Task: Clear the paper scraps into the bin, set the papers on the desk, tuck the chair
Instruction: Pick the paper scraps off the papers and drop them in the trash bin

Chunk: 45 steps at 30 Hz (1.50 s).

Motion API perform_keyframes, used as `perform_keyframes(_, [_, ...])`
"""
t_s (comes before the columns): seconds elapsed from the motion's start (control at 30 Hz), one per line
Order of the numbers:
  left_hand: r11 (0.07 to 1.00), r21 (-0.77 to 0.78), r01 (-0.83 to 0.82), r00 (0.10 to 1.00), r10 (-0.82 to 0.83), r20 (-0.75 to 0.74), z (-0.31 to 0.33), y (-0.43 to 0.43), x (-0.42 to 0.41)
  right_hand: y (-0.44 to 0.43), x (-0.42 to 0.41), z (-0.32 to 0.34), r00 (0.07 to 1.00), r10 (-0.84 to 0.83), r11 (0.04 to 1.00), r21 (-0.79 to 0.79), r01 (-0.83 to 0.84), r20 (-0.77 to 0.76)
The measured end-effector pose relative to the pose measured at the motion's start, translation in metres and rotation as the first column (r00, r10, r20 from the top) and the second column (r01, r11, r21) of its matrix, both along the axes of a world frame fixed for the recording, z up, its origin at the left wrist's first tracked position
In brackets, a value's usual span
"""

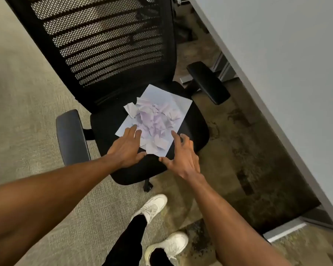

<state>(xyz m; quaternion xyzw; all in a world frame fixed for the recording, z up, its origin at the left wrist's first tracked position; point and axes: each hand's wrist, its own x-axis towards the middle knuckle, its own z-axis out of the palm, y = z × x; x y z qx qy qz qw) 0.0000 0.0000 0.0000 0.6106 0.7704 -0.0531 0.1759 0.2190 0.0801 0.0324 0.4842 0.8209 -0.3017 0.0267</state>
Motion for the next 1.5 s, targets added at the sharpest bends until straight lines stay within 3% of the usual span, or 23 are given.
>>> perform_keyframes(0.13, [0.997,-0.042,-0.065,0.997,0.067,0.048,-0.028,0.018,-0.022,0.022,-0.027,-0.034,0.997,0.059,0.998,-0.012,-0.058,0.05])
perform_keyframes(0.47, [0.997,-0.034,0.073,0.986,-0.067,0.153,-0.082,0.069,-0.054,0.049,-0.092,-0.107,0.959,0.216,0.976,-0.002,-0.219,0.184])
perform_keyframes(0.73, [0.996,-0.066,0.065,0.976,-0.05,0.211,-0.106,0.078,-0.064,0.051,-0.108,-0.134,0.924,0.237,0.958,0.083,-0.273,0.299])
perform_keyframes(1.0, [0.998,0.047,-0.029,0.968,0.016,0.251,-0.118,0.063,-0.059,0.044,-0.101,-0.132,0.959,0.166,0.97,0.135,-0.201,0.231])
perform_keyframes(1.17, [0.989,0.115,-0.088,0.961,0.054,0.271,-0.12,0.055,-0.05,0.044,-0.087,-0.133,0.986,0.09,0.992,0.076,-0.102,0.139])
perform_keyframes(1.5, [0.984,0.142,-0.104,0.981,0.078,0.177,-0.112,0.064,-0.051,0.043,-0.067,-0.13,0.999,0.016,0.995,0.095,-0.012,-0.043])
